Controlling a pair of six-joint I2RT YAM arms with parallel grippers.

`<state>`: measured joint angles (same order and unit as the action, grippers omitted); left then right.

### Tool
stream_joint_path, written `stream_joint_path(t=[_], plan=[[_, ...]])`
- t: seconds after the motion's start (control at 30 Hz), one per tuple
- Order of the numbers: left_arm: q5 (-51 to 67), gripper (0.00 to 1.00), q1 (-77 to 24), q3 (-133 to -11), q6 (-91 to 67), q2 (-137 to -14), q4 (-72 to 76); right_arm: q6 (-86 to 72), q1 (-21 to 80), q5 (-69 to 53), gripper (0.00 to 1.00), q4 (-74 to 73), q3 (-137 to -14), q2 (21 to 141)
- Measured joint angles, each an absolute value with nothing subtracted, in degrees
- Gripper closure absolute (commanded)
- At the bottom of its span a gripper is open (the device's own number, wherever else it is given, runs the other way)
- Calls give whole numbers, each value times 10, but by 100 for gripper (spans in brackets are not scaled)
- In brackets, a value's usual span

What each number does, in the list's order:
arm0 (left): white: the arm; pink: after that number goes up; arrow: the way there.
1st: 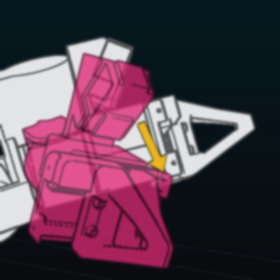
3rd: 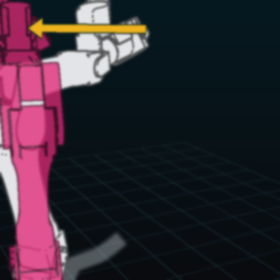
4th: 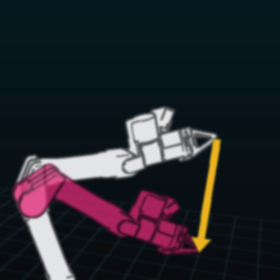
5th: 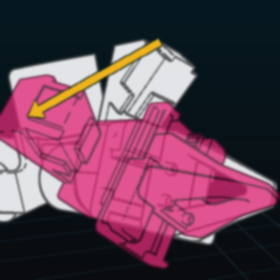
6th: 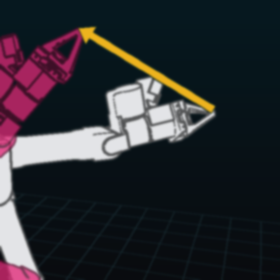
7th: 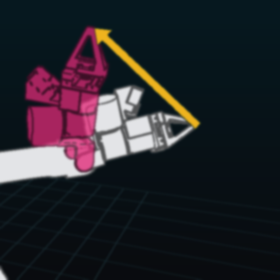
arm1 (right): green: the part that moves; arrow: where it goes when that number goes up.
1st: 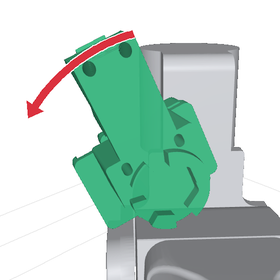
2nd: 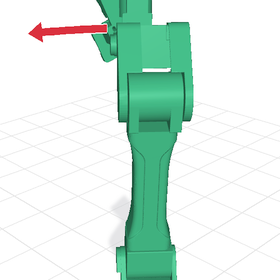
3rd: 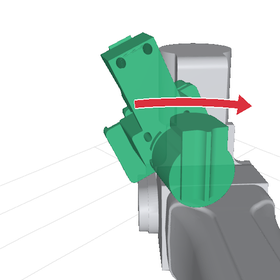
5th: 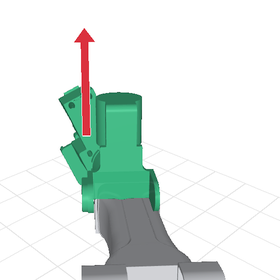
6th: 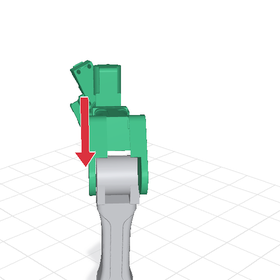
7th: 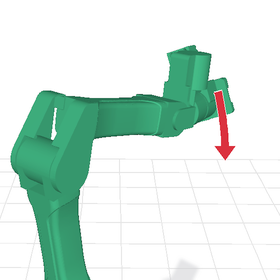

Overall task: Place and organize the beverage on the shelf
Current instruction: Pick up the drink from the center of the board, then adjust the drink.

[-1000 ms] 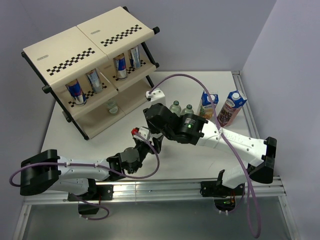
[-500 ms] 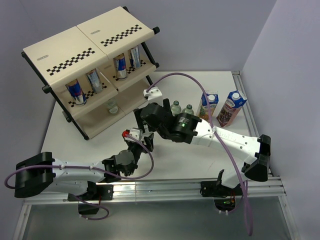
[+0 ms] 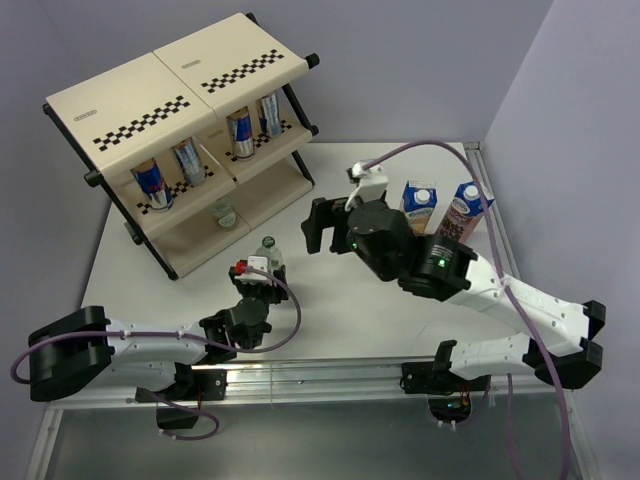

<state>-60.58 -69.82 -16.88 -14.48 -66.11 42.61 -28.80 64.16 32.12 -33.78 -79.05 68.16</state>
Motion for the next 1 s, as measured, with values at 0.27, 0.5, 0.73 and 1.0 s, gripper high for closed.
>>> stream_joint_path(t=[0.27, 0.5, 0.73, 1.0], plan=[[-661, 100, -668, -168, -191, -647, 387, -289, 599, 314, 0, -304, -722, 646], [-726, 100, -594, -163, -290, -633, 342, -285, 560, 294, 0, -297, -646, 618], [-799, 100, -545, -246, -644, -697, -4, -272, 542, 288, 0, -265, -620, 580], [-787, 100, -554, -467, -1048, -948, -583, -266, 524, 277, 0, -257, -610, 579]])
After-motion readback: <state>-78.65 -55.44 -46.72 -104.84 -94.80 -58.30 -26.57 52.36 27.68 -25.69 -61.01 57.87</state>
